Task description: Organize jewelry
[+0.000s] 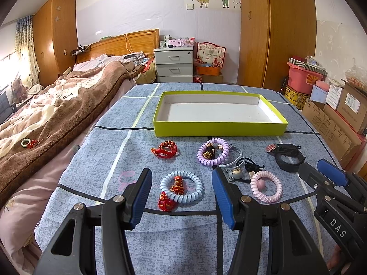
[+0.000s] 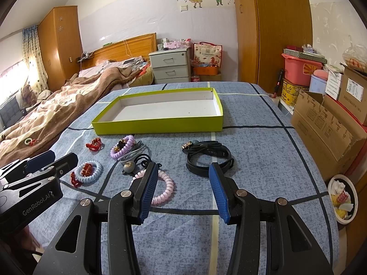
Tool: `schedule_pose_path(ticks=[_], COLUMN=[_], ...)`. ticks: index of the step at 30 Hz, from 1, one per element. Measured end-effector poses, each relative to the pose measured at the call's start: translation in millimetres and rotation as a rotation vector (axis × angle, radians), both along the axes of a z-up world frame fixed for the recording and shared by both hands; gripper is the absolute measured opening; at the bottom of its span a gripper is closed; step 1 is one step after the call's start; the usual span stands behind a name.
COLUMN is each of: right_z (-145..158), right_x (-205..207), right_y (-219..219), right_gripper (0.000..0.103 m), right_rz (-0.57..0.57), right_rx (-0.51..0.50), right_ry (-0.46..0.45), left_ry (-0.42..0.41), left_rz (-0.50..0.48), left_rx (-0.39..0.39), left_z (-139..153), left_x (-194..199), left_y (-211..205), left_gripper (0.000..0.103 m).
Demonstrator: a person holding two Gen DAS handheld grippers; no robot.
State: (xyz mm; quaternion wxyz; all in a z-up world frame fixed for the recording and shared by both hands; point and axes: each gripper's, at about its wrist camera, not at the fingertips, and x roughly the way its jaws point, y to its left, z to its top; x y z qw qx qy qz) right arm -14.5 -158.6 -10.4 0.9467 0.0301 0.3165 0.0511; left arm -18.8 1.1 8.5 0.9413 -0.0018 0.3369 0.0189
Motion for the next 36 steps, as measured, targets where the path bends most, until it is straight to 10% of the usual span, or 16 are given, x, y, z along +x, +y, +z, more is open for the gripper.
schedule_pose_path(ticks=[22, 36], right_z=[-8, -32], right_x=[9, 32], right_y=[2, -3], right_gripper=[0.047, 0.047], right_rz=[0.043, 0.153], right_rx=[0.001, 0.031], right_ry=[0.05, 0.207], left_ry=[0.051, 0.188], left_rz=[-0.003, -0.058], left_rx=[-0.009, -0.204], left_z=[-9, -38], left_x=[12, 26], left_y=[10, 63], left_gripper=[0.057, 0.057])
